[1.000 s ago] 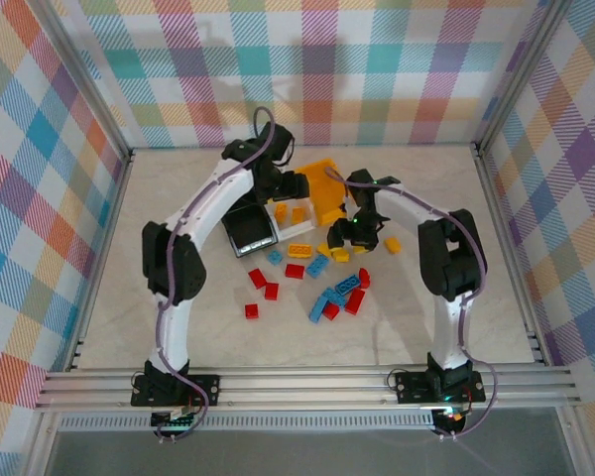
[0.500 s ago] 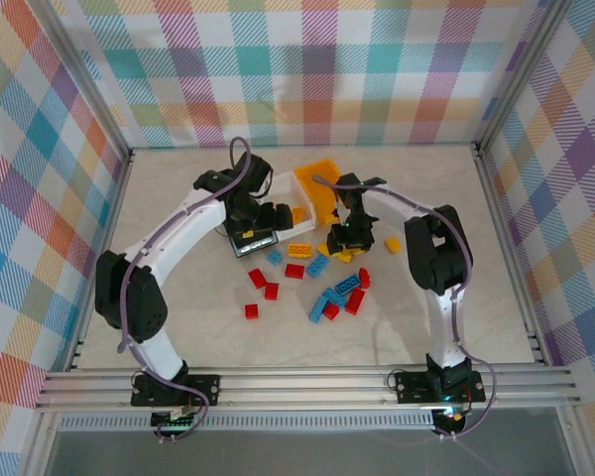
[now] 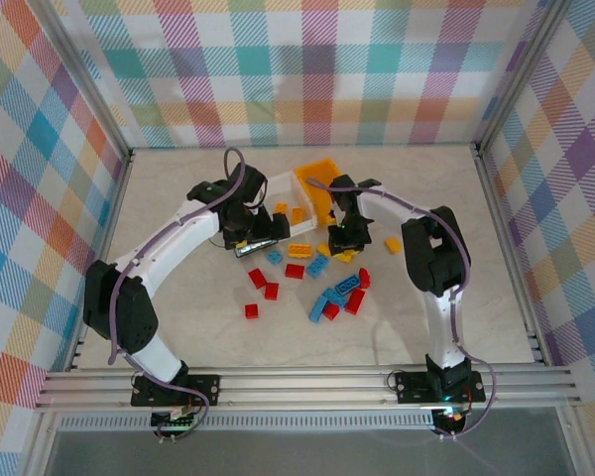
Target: Sort the legos into containers by color
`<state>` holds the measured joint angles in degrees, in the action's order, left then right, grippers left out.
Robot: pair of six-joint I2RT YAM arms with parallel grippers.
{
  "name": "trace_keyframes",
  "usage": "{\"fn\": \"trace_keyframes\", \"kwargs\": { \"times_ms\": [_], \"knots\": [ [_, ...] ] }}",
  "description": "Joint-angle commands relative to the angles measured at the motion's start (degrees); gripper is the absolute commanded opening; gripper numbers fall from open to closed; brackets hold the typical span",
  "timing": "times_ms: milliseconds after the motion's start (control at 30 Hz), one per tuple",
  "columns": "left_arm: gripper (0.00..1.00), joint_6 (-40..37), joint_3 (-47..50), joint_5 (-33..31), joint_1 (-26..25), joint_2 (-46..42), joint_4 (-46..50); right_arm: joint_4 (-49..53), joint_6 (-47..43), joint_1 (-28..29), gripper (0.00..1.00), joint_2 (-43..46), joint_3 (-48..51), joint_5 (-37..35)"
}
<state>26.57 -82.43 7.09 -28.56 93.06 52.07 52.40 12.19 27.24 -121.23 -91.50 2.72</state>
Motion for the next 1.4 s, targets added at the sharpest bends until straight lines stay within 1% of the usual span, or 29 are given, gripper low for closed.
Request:
{"fn": "trace_keyframes", "kwargs": {
  "times_ms": [0, 100, 200, 300, 400, 500, 767, 867, 933, 1067, 1200, 1300, 1367],
  "knots": [
    [1.0, 0.2, 2.0, 1.2, 1.0, -2.8, -0.7, 1.0, 1.8, 0.0, 0.28, 3.2, -0.1, -0.6],
    [1.0, -0.1, 3.0, 1.2, 1.8, -4.1, -0.6, 3.0, 3.1, 0.2, 0.27, 5.0, -2.7, 1.0],
    [1.0, -0.2, 4.6, 1.3, 2.9, -6.0, -0.6, 3.5, 4.7, 0.6, 0.27, 8.0, -6.4, 4.2],
    [1.0, 0.1, 6.8, 1.8, 4.4, -8.3, -1.2, 1.4, 6.5, 1.1, 0.28, 8.6, -10.3, 11.4],
    [1.0, 0.8, 9.5, 2.8, 5.4, -10.6, -1.9, -1.6, 8.4, 2.1, 0.28, 6.1, -14.4, 15.5],
    [1.0, 1.6, 12.2, 3.4, 5.7, -12.7, -2.3, -1.6, 10.3, 2.6, 0.28, 0.6, -21.1, 17.5],
    [1.0, 3.1, 17.2, 3.7, 5.7, -17.4, -1.3, -0.7, 12.4, 3.5, 0.29, -13.1, -38.5, 19.1],
    [1.0, 3.2, 17.9, 3.9, 5.7, -18.3, -0.9, 0.9, 12.9, 3.6, 0.32, -17.2, -43.9, 19.3],
    [1.0, 3.3, 18.3, 4.0, 5.8, -18.9, -0.9, 1.6, 13.0, 3.6, 0.38, -18.7, -46.3, 19.3],
    [1.0, 3.5, 19.0, 4.3, 5.7, -19.2, -1.3, 1.5, 13.3, 3.6, 0.44, -19.2, -47.8, 19.6],
    [1.0, 3.7, 19.2, 5.0, 5.7, -19.1, -2.7, 2.5, 12.8, 3.6, 0.47, -17.7, -47.8, 19.5],
    [1.0, 3.1, 18.2, 4.8, 5.1, -18.2, -3.3, 3.9, 11.3, 3.6, 0.51, -15.2, -46.8, 18.7],
    [1.0, 2.1, 16.9, 4.9, 4.4, -16.7, -3.4, 5.5, 9.7, 3.6, 0.52, -12.4, -45.1, 16.7]
  ]
}}
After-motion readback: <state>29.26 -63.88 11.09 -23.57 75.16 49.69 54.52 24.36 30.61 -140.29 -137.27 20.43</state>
